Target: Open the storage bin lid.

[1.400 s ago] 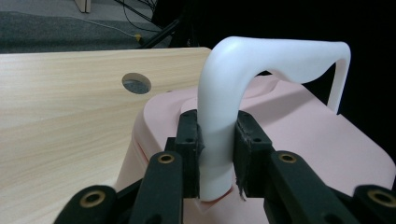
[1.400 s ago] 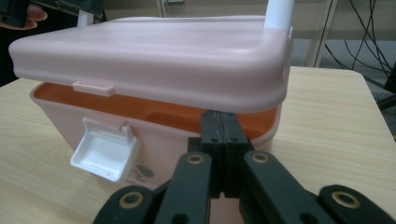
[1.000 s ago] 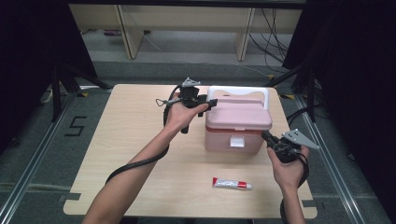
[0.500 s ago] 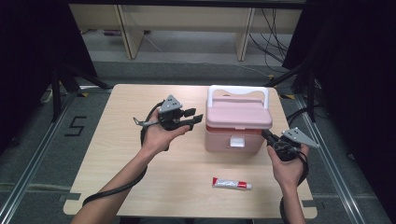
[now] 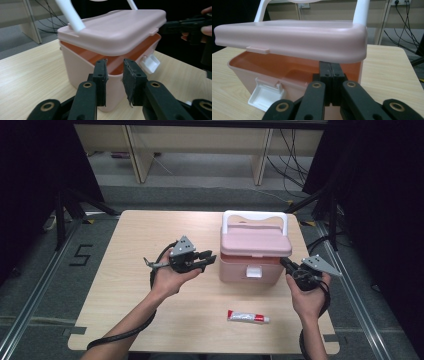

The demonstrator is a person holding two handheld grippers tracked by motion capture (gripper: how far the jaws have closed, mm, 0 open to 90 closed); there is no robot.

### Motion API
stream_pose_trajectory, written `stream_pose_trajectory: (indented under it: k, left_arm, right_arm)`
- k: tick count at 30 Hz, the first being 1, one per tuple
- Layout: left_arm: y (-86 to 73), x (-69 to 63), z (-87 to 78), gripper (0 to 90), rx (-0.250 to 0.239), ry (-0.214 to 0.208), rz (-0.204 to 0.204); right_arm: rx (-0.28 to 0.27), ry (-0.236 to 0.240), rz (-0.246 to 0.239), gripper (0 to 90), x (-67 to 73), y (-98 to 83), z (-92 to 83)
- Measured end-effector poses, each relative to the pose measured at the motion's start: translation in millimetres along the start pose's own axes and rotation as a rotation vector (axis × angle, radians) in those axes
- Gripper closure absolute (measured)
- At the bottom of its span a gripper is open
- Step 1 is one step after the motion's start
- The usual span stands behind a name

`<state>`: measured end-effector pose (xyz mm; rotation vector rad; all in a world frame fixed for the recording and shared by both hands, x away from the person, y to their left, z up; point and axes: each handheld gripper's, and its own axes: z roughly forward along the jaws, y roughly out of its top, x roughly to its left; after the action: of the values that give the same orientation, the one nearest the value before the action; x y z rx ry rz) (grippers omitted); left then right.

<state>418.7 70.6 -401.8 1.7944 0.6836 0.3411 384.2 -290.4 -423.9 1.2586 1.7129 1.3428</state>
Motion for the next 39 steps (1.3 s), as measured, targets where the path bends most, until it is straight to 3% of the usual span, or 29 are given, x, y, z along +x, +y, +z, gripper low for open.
stream_pose_trajectory:
  k: [1,5,7,12,14,23,27,28,31,34,36,39]
  left_arm:
    - [-2.4,-3.9,2.0,72.7,0.000,-0.008,0.018]
    - [-8.5,-10.5,7.3,77.5,0.009,-0.011,0.026]
    - [-9.6,-13.9,10.3,80.7,0.013,-0.014,0.038]
    - [-8.8,-16.7,19.3,86.8,0.006,-0.011,0.027]
    - [-7.5,-17.6,27.3,88.1,0.003,-0.004,0.019]
    - [-5.9,-21.2,47.7,89.2,-0.016,0.020,0.022]
    - [-10.8,-22.9,52.3,89.3,-0.036,0.030,0.021]
    - [-13.3,-22.9,54.1,89.3,-0.047,0.045,0.026]
    - [-18.9,-21.0,57.3,89.4,-0.067,0.071,0.024]
    - [-23.2,-21.4,59.2,89.5,-0.087,0.084,0.028]
    - [-23.2,-22.6,59.1,89.4,-0.094,0.082,0.020]
    - [-19.4,-33.7,59.1,89.4,-0.124,0.050,0.060]
  right_arm:
    - [0.003,0.006,-0.001,90.0,-0.4,0.7,0.1]
    - [0.007,0.004,0.018,90.0,1.0,2.6,0.7]
    - [0.000,0.004,0.002,90.0,0.3,3.5,1.8]
    - [-0.007,0.006,0.023,90.0,2.1,4.8,2.0]
    - [-0.005,0.004,0.002,90.0,1.1,6.0,1.9]
    - [0.000,0.002,0.017,90.0,3.6,6.9,2.7]
    - [-0.016,0.010,0.007,90.0,2.6,8.2,3.9]
    - [-0.009,0.004,0.021,90.0,3.6,9.0,3.4]
    - [-0.009,0.000,0.003,90.0,2.7,10.7,3.1]
    - [-0.015,0.005,0.020,90.0,4.0,11.2,3.3]
    - [-0.015,0.005,0.020,90.0,3.7,11.4,3.3]
    - [-0.013,0.004,0.007,90.0,2.5,12.6,3.1]
